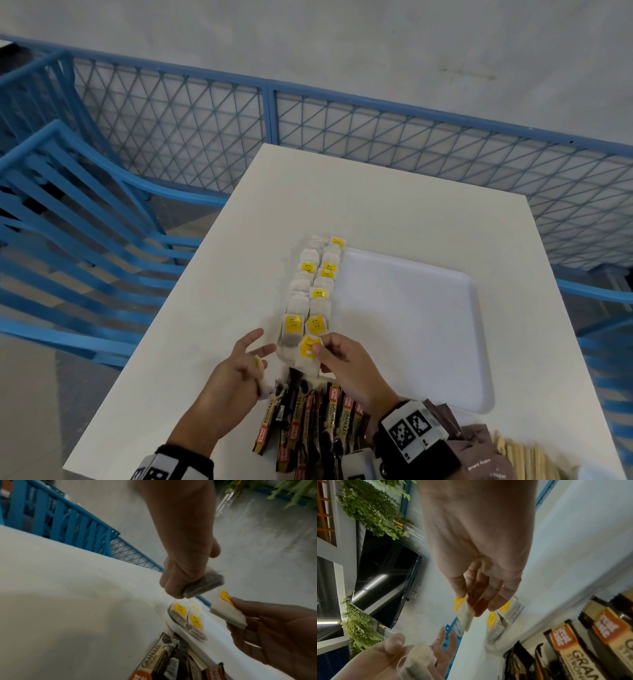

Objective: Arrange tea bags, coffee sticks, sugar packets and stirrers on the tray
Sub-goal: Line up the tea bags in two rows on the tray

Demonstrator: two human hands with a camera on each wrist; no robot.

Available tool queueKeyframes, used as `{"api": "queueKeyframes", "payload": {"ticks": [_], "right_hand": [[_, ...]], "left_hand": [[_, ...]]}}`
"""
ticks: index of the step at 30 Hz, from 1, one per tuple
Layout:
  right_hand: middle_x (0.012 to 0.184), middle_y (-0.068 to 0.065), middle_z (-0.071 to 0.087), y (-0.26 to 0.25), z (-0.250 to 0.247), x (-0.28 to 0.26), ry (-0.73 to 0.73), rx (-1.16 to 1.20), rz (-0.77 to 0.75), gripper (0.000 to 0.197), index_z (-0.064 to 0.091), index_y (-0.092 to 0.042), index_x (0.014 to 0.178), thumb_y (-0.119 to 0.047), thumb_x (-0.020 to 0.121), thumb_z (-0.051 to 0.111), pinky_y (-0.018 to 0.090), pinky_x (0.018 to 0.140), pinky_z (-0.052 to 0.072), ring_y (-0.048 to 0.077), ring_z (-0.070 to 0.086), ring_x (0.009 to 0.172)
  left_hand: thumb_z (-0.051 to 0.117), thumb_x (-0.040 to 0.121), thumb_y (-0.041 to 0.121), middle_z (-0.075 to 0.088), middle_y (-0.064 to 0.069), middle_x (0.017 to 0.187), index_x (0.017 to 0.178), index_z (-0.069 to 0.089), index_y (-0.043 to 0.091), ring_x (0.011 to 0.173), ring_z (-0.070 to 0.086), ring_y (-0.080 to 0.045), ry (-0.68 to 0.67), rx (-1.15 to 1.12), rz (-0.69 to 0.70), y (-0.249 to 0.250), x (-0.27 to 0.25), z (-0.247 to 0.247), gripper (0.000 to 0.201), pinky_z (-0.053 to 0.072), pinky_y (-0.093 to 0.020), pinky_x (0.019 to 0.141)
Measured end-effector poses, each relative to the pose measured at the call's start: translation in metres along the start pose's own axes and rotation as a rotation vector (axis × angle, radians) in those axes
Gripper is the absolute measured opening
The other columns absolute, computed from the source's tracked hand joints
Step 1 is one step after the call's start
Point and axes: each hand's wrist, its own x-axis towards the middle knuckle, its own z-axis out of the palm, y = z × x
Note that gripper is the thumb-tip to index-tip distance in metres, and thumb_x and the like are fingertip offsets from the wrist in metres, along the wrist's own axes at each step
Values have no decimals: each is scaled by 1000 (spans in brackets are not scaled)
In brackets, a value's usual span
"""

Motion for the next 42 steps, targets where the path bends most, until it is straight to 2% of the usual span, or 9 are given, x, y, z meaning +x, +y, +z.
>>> {"api": "queueKeyframes", "payload": {"ticks": [3,9,13,19,26,32,35,39,42], "right_hand": [[78,0,61,2,-3,0,16,3,14,16,65,-16,85,-24,93,55,26,72,45,11,52,70],[78,2,63,9,-20,5,128,8,48,10,64,-15,86,-18,92,57,24,68,49,14,55,68],[76,-2,64,10,-26,8,124,55,72,9,64,-13,85,-8,90,58,17,62,51,7,58,60],[73,-1,65,6,-21,19,48,-11,71,12,62,-18,87,-6,86,63,13,53,45,-4,54,51],[62,0,61,10,-17,39,46,-168,79,21,55,-19,74,-5,82,67,21,55,48,11,54,51],[66,-1,61,11,-15,42,132,-157,75,15,58,-12,76,-2,80,68,17,54,52,0,55,43],[68,3,62,9,-13,43,114,-59,118,13,59,-10,77,0,82,67,20,53,54,4,58,45],[69,7,60,2,-15,41,43,178,184,6,58,-2,86,2,84,62,20,49,51,11,60,48],[69,4,60,5,-16,42,68,62,169,10,58,-8,80,-1,85,64,17,48,49,7,58,46]], "left_hand": [[38,42,-10,45,-12,108,108,54,21,89,41,-19,-22,137,32,1,-1,1,74,39,-32,51],[46,87,-16,49,-13,94,120,49,21,83,53,-22,-9,420,145,-5,12,-6,50,54,-19,66],[61,84,-6,66,-10,99,105,60,20,90,66,-27,65,548,283,-5,24,-4,34,52,-19,66],[65,81,-5,72,-4,82,87,68,13,74,67,-19,37,671,309,-7,46,2,19,52,-19,60],[71,75,-5,67,-12,81,84,66,9,73,60,-20,48,748,331,-10,68,-1,17,48,-18,62],[74,72,-4,64,-1,72,77,64,14,67,57,-9,131,825,401,-11,74,-2,21,44,-6,60],[77,70,-2,67,-8,75,76,65,12,69,60,-14,97,858,383,-10,77,-2,20,47,-9,62],[79,69,4,70,-16,85,79,66,11,79,64,-24,95,892,354,-8,80,-7,18,51,-27,74],[78,71,4,69,-10,84,78,63,17,75,61,-20,122,935,358,-9,81,-7,21,48,-16,66]]}}
